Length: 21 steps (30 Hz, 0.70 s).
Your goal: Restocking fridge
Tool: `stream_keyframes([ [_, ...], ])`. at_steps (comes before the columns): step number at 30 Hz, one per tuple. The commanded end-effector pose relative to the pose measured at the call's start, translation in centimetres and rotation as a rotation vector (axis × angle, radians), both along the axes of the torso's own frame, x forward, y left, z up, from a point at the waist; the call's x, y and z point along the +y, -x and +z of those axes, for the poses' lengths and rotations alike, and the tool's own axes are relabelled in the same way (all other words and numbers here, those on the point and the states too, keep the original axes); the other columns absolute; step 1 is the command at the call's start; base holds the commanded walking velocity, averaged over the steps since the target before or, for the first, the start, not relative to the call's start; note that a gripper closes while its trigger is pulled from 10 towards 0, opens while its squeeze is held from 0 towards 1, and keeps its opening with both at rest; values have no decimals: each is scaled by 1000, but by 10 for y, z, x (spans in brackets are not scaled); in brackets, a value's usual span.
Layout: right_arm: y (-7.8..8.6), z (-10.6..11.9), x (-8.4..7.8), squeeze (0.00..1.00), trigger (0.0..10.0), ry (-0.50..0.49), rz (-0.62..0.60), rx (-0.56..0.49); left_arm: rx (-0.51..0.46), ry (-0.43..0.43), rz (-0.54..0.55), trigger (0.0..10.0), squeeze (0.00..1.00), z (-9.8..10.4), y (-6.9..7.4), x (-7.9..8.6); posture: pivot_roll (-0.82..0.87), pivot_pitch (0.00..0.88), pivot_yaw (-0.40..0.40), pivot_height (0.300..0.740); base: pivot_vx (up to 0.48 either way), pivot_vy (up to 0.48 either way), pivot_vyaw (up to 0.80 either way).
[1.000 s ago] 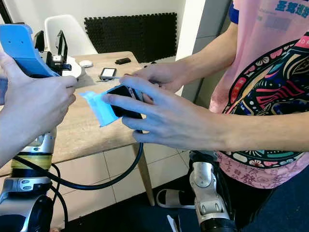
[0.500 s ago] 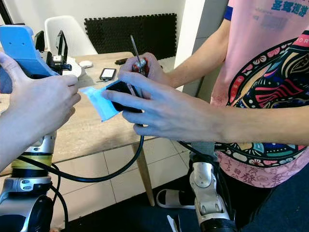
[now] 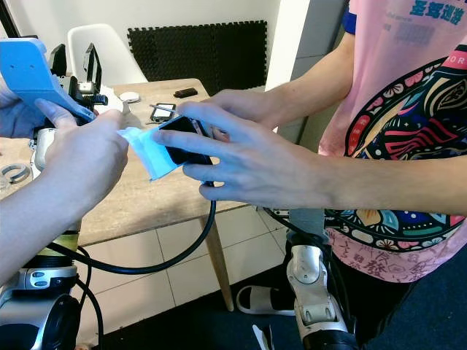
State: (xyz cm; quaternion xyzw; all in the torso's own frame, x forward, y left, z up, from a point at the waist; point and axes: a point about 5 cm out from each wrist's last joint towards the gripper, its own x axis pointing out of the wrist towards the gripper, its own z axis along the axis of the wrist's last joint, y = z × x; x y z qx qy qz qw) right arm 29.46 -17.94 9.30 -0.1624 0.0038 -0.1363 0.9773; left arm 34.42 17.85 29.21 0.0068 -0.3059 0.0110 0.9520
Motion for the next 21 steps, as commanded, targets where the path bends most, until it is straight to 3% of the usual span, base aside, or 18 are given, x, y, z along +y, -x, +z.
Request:
stream_keyframes([
  [1,3,-6,-5,0,10000,0,-21,27,41,-14,11,10000,0,-8,-2,2,-16,0,-23,740,0,0,0],
  [21,3,-7,-7,0,10000,-3,-25,34,39,-11,5,10000,0,-8,-2,0,-21,0,-25,740,0,0,0],
])
